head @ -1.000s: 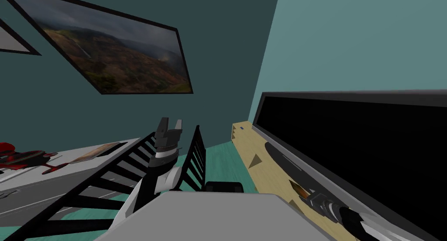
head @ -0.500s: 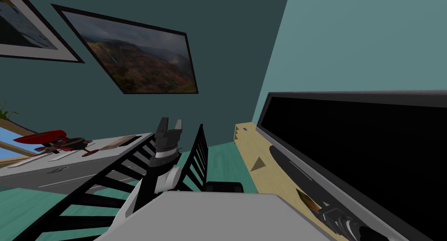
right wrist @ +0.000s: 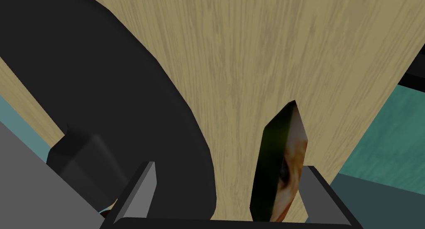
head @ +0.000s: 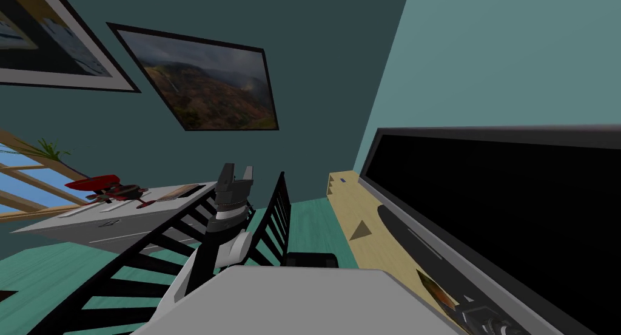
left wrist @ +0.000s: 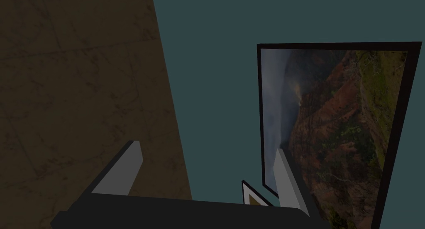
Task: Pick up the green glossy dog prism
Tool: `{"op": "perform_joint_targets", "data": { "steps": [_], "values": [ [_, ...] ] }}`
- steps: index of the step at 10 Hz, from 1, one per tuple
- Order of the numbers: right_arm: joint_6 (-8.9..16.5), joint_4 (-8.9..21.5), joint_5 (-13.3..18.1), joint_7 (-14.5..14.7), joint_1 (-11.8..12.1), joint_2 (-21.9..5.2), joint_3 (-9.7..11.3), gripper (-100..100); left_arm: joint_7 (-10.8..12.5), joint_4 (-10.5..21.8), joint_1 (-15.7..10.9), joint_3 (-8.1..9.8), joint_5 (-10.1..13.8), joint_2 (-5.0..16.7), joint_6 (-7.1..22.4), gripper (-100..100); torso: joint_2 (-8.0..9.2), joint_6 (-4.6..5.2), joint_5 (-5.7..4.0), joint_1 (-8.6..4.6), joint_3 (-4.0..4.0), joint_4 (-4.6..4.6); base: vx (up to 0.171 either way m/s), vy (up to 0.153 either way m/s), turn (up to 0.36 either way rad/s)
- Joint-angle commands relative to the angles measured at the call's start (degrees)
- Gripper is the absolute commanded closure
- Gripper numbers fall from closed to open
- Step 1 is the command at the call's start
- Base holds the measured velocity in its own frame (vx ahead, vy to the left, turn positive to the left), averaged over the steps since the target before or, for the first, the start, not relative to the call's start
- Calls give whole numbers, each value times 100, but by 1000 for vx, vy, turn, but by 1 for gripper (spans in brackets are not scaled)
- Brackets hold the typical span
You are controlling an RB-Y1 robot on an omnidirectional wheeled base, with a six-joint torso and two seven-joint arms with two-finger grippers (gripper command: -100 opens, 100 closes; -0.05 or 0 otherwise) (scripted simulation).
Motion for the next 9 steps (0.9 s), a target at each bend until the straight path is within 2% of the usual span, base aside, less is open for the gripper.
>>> {"op": "perform_joint_targets", "data": {
  "steps": [1, 5, 6, 7, 8, 9],
  "values": [
    [0, 0, 0, 0, 0, 0, 0, 100, 0, 0, 0, 0, 0, 0, 0, 0, 0, 0, 0, 0, 0, 0, 0, 0, 0],
    [-5, -2, 1, -2, 0, 2, 3, 100, 0, 0, 0, 0, 0, 0, 0, 0, -1, 0, 4, 6, -1, 0, 0, -2, 0],
    [-5, -2, 1, -2, 0, 2, 3, 0, 0, 0, 0, 0, 0, 0, 0, 0, -1, 0, 4, 7, -1, 0, 0, 0, 0],
    [-152, 97, 288, -195, -269, 47, 11, 100, 0, 0, 0, 0, 0, 0, 0, 0, -1, 0, 5, 8, -1, 0, -12, 57, -244],
    [-152, 97, 400, -195, -269, 47, 11, 100, 0, 0, 1, 0, 0, -1, 0, 0, 5, 10, 5, 28, 2, 0, -28, 61, -160],
    [-323, 250, 595, -427, -505, 89, 69, 100, 0, 0, 0, 0, 0, 0, 0, 0, 11, 6, 9, 30, 6, 2, 3, 38, -263]
  ]
}}
